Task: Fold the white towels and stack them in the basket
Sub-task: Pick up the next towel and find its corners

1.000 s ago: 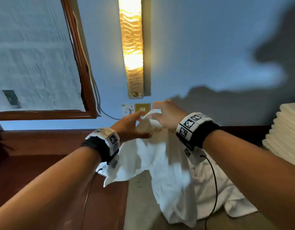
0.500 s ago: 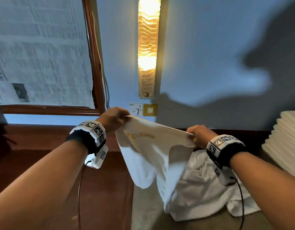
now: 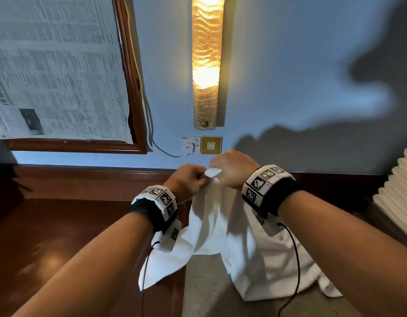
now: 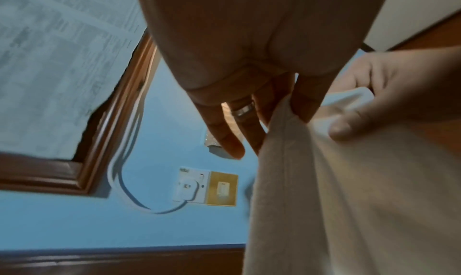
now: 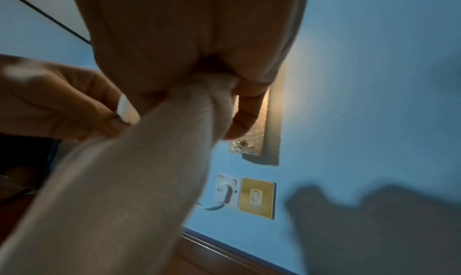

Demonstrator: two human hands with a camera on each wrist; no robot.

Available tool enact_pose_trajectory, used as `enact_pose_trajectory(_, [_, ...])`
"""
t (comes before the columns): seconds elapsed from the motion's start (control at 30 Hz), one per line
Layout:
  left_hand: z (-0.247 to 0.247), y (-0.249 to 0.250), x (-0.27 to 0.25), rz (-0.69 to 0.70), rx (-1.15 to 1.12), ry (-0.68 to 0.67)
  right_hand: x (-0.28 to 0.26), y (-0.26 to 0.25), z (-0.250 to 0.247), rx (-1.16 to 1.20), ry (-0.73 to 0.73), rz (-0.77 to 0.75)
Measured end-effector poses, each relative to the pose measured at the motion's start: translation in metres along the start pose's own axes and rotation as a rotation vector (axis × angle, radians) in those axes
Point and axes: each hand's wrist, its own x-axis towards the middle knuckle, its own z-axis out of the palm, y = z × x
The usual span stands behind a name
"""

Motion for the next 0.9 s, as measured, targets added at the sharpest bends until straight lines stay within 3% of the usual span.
enact_pose_trajectory(0.13, [-0.022,-0.019,-0.001,-0.046,0.119,0.012,0.008,0.028,0.019,-0.067,-0.062,0.034])
enact_pose_trajectory(0.2, [-0.036,-0.029,-0.001,-0.093,0.106,0.011,0.012,0.042,0.027,-0.004,-0.024,0.072])
enact_pose_trajectory(0.33, [-0.042,-0.030,0.005,-0.189,0.050,0.006,0.030,0.050,0.034,0.512,0.287,0.097])
enact_pose_trajectory(0.4, [-0.037,-0.021,0.008,-0.195,-0.052,0.000,0.041,0.037,0.027,0.627,0.319,0.091])
enact_pose_trajectory(0.47, [-0.033,-0.015,0.012,-0.151,-0.099,0.066,0.051,0.025,0.023,0.611,0.296,0.046])
enact_pose_trajectory(0.6, [-0.036,-0.010,0.023,-0.017,0.021,0.289,0.059,0.013,0.023,0.535,0.374,-0.072])
enact_pose_trajectory(0.77, [-0.057,-0.001,0.030,0.003,0.113,0.317,0.067,0.011,0.031,0.449,0.387,-0.025])
enact_pose_trajectory(0.9, [-0.076,-0.004,0.025,-0.012,0.135,0.363,0.061,0.034,0.058,0.300,0.237,0.082])
